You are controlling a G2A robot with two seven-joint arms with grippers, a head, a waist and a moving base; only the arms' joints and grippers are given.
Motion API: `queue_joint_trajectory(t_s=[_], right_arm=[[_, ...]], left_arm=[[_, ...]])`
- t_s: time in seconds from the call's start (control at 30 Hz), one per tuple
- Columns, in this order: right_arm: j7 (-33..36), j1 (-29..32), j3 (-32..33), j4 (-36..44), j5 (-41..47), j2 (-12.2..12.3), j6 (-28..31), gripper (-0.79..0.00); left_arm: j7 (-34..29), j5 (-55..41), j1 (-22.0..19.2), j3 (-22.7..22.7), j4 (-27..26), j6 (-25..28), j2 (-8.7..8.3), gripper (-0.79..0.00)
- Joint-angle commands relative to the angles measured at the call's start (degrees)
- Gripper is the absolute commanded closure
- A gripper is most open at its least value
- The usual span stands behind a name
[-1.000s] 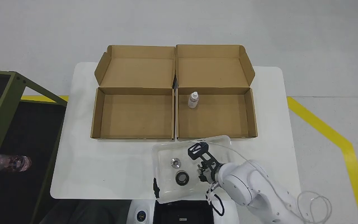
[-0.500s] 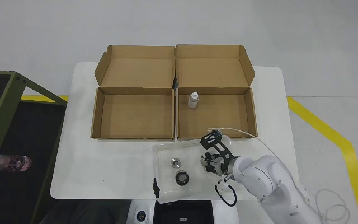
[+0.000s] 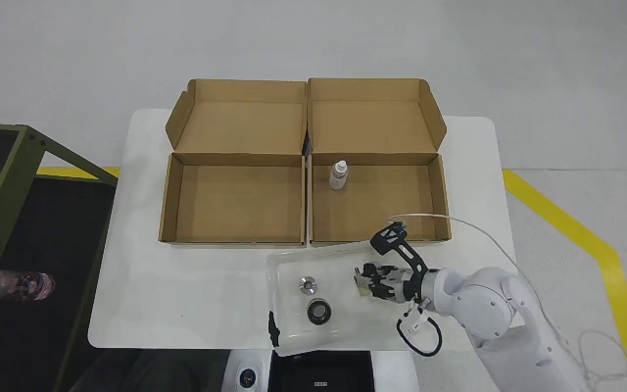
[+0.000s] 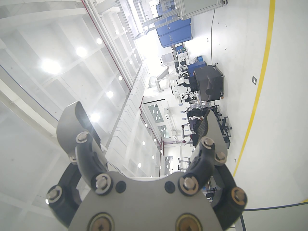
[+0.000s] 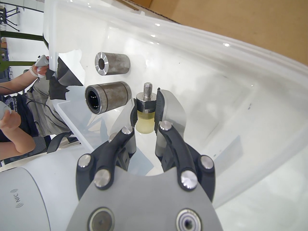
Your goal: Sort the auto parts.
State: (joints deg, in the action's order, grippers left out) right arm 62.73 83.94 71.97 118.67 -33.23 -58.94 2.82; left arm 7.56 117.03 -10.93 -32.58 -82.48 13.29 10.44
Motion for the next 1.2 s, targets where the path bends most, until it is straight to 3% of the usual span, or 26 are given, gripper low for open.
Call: queue_joint_trajectory(t_s=[0.0,0.2,0.77,1.17], right_arm=[[-0.41,0.02,-0.40,0.21,-0.61,0.01,-0.40,0.000],[-1.08,-0.15,-0.46,-0.10,2.43,0.05,0.87,0.000],[-1.97,-1.85,3.86,-4.69,26.07,0.44,10.53,0.000],[-5.12,-6.13,4.59,-8.10,33.80,0.38,11.12,0.000]], left_arm=[[0.00,0.00,0.00,0.00,0.00,0.00,0.00,-0.785],[0.00,0.00,0.00,0.00,0.00,0.00,0.00,-0.785],[0.00,0.00,0.00,0.00,0.00,0.00,0.00,-0.785],[0.00,0.00,0.00,0.00,0.00,0.00,0.00,-0.785]])
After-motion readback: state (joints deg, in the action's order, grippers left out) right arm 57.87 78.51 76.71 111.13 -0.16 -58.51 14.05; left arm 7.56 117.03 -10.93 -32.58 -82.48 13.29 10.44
